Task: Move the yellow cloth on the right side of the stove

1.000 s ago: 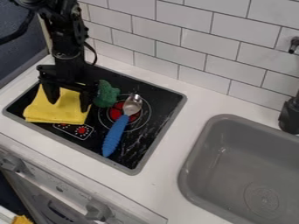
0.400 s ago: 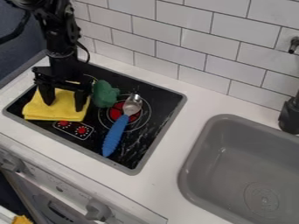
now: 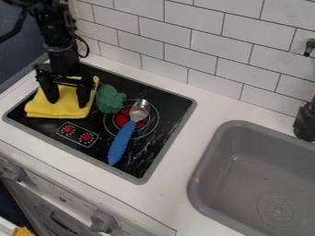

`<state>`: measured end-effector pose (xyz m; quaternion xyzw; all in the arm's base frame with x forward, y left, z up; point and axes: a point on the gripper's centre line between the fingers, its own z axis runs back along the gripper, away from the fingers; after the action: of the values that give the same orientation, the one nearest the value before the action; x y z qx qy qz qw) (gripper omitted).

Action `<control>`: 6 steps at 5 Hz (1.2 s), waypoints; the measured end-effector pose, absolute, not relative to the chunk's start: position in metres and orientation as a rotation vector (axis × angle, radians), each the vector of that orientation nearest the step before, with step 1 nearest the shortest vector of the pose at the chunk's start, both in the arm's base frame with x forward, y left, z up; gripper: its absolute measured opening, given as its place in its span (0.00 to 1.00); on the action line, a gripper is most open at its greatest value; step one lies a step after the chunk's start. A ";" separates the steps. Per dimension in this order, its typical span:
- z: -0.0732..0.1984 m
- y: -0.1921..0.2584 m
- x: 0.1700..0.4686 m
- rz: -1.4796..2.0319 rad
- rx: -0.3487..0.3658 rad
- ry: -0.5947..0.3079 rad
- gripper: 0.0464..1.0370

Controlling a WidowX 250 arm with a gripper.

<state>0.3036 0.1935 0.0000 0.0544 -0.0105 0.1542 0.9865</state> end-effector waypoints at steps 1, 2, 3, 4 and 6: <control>0.002 0.195 0.321 0.294 0.148 -0.012 0.96; 0.001 0.190 0.340 0.273 0.150 -0.004 0.96; 0.000 0.183 0.360 0.281 0.103 -0.017 0.96; -0.002 0.170 0.375 0.222 0.046 -0.041 0.96; -0.004 0.119 0.382 0.072 0.008 -0.060 0.96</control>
<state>0.3815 0.1194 -0.0037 0.0038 -0.0300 0.0360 0.9989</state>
